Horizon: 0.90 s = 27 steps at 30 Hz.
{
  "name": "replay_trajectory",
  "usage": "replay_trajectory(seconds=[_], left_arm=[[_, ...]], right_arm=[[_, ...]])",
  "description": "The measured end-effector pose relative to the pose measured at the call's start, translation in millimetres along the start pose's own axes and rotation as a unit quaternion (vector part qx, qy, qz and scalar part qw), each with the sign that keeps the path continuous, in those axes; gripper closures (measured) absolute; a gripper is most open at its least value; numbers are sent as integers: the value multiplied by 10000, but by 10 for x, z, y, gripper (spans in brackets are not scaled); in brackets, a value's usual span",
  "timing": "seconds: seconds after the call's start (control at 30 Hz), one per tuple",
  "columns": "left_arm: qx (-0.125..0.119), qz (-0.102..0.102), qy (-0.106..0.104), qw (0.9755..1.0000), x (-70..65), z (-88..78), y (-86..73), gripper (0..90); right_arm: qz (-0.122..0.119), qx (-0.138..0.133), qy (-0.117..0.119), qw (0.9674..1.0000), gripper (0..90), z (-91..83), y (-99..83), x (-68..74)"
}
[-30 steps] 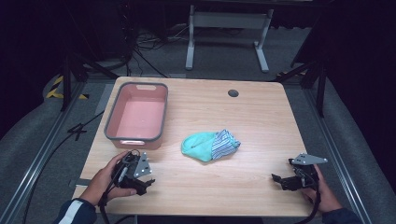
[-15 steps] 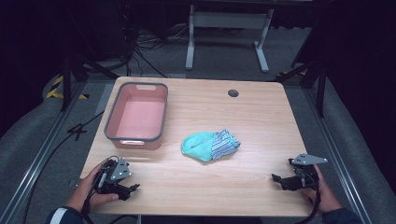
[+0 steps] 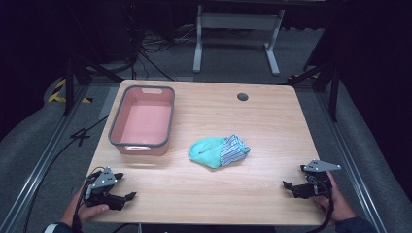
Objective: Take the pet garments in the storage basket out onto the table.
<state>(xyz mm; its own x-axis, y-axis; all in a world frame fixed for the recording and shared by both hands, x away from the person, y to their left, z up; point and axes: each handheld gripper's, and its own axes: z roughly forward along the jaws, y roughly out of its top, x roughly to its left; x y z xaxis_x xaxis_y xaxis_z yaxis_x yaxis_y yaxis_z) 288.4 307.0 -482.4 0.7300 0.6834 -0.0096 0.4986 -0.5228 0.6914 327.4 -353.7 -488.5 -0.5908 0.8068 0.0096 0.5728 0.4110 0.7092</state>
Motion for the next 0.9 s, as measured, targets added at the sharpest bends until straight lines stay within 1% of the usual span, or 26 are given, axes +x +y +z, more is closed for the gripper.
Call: replay_trajectory(seconds=[0.03,0.2,0.23,0.27,0.37,0.47,0.53,0.9], left_arm=[[0,-48,4,10000,1,-5,-9,150],[0,-53,11,10000,0,-5,-10,148],[9,-10,47,10000,4,-9,-8,147],[-8,-11,58,10000,3,-7,-8,146],[4,-58,79,10000,-4,-10,-11,144],[2,-59,80,10000,-4,-9,-11,143],[-5,-120,84,9999,-12,-8,-13,143],[6,-99,100,9999,-10,-11,-13,142]], right_arm=[[3,1,1,10000,2,0,0,0],[-1,4,-1,10000,3,-2,-1,-1],[1,-1,-2,10000,2,-2,-2,0],[-8,4,-5,10000,3,-4,-3,-2],[-3,4,-2,10000,2,-4,-3,-1],[3,-3,-1,10000,2,-3,-3,0],[36,-13,-12,10000,2,-6,-6,5],[39,-15,-25,10000,2,-9,-8,5]])
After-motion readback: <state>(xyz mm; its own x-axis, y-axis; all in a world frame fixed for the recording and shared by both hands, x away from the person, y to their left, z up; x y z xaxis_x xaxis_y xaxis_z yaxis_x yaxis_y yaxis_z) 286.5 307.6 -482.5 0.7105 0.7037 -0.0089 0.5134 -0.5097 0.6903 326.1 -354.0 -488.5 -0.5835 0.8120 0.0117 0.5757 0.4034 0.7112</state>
